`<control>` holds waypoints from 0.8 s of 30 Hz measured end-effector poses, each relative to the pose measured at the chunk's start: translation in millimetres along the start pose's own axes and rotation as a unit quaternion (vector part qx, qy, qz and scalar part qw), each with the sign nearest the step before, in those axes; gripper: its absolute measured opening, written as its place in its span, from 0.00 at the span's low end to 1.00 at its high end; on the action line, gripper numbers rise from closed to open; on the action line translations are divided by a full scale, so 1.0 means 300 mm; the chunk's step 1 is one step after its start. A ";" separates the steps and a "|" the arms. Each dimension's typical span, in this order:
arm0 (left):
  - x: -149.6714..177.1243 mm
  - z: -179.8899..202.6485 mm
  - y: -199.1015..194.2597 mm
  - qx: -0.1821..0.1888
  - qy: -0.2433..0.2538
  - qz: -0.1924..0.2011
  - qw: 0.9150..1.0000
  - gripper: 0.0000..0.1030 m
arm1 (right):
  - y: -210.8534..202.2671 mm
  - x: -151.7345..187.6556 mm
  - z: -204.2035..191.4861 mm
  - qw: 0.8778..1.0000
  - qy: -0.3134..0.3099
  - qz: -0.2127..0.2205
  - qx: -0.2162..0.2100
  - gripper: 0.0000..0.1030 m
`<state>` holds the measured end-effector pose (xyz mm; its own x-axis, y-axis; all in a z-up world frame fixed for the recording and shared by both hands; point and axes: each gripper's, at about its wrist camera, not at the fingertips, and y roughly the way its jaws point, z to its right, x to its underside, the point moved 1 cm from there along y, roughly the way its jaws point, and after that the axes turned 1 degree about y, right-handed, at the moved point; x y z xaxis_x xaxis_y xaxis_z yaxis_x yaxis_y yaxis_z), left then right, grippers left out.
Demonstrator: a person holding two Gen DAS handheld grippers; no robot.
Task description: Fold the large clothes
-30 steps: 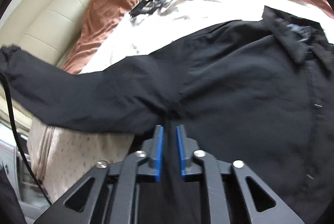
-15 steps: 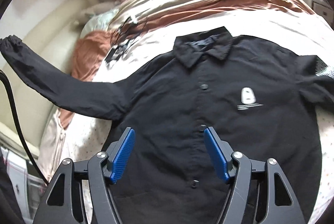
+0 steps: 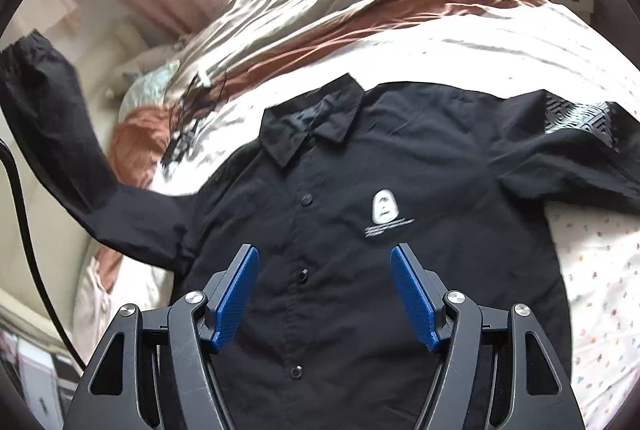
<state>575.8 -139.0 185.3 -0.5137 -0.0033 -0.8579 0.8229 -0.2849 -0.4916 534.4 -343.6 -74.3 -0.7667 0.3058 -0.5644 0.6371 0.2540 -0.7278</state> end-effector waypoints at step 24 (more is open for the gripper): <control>0.391 0.190 0.443 0.138 -0.056 -0.170 0.974 0.84 | -0.056 -0.070 0.320 0.990 0.143 0.010 0.006 0.67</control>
<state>611.0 -231.8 27.7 -0.7808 0.0355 -0.6238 0.5128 -0.5341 -0.6722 532.2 -442.4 -87.8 -0.6990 0.5581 -0.4471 0.6497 0.2344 -0.7231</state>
